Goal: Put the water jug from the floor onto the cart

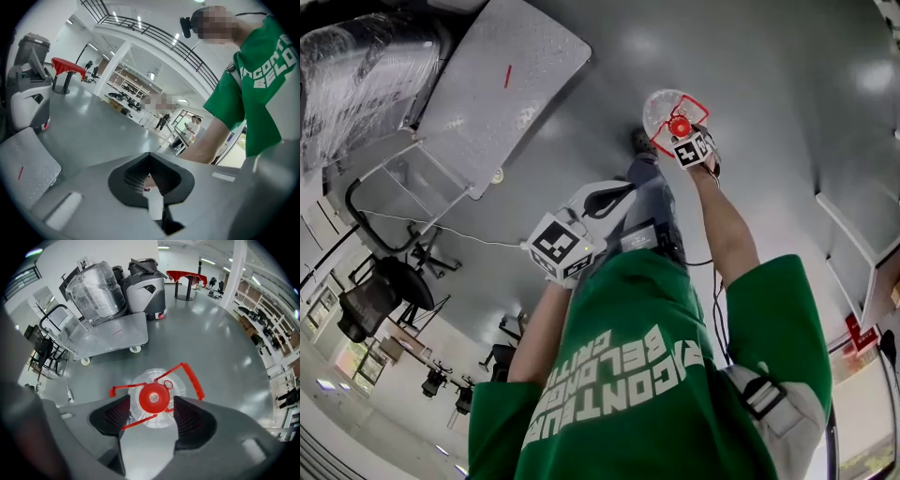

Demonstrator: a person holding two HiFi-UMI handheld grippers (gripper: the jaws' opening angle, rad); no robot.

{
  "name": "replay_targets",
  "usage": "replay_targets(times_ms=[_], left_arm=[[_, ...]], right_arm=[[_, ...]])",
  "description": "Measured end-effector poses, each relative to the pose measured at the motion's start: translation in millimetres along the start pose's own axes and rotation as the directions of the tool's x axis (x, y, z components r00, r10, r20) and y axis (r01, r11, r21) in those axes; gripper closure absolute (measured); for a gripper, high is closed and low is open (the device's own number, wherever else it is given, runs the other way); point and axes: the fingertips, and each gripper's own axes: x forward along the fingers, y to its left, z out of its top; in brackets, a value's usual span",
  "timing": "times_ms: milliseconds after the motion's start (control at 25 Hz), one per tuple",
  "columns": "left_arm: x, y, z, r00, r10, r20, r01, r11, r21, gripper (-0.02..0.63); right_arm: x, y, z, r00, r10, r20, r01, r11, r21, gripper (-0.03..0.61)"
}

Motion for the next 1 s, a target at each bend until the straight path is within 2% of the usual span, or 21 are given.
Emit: replay_targets(times_ms=[560, 1000], left_arm=[[3.5, 9.0, -38.9, 0.998, 0.060, -0.010, -0.061, 0.990, -0.124, 0.604], [9.2, 11.7, -48.0, 0.996, 0.086, 0.001, -0.085, 0.980, -0.180, 0.604]], right_arm=[[46.0, -4.4, -5.8, 0.998, -0.012, -0.063, 0.008, 0.998, -0.055, 0.287], [68.0, -8.8, -15.7, 0.996, -0.048, -0.079, 0.042, 0.995, -0.086, 0.276]])
